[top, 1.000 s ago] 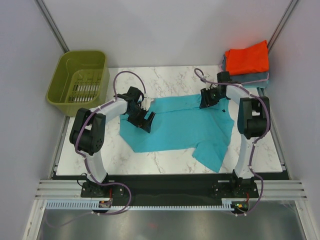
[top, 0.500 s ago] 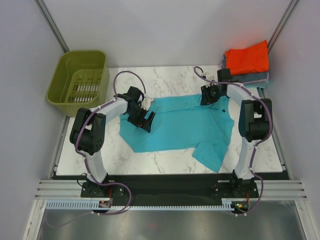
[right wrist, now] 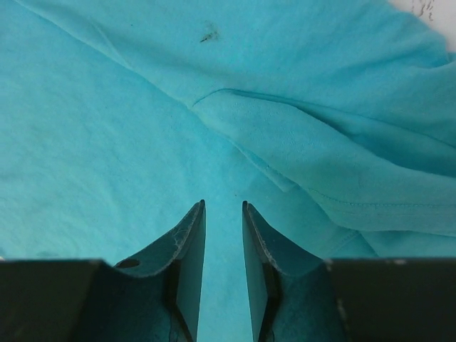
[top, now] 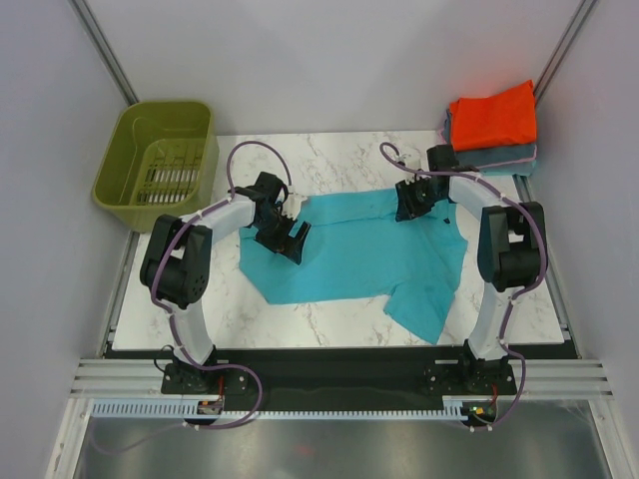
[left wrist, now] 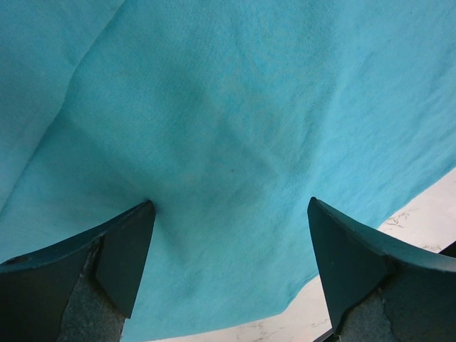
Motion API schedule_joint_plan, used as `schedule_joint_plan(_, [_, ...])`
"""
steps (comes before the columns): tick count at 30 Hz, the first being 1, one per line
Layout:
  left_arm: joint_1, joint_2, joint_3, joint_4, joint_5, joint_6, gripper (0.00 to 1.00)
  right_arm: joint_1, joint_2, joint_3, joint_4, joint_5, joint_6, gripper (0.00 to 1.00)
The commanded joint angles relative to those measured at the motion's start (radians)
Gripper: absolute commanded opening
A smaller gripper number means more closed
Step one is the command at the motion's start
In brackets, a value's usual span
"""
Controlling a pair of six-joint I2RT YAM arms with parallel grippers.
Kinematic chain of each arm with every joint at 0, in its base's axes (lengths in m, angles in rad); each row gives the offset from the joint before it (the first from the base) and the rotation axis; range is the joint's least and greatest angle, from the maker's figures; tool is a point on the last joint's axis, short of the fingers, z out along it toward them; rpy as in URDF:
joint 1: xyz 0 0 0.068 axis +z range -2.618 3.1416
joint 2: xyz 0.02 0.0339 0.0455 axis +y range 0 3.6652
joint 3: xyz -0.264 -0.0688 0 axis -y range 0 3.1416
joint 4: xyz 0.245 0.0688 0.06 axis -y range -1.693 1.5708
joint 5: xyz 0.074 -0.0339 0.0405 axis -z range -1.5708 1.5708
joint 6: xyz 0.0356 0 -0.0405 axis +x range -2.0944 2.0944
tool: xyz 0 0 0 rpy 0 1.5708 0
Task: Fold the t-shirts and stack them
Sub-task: Fold the tshirt
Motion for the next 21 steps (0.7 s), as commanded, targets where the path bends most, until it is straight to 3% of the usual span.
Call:
schedule_joint_plan(1, [-0.009, 0.010, 0.010, 0.018, 0.035, -0.027, 0.96, 0.002, -0.003, 0.015, 0.017, 0.009, -0.010, 0.36])
schedule_joint_plan(21, [-0.009, 0.022, 0.010, 0.018, 0.023, -0.025, 0.96, 0.003, 0.109, 0.118, 0.037, 0.062, -0.025, 0.36])
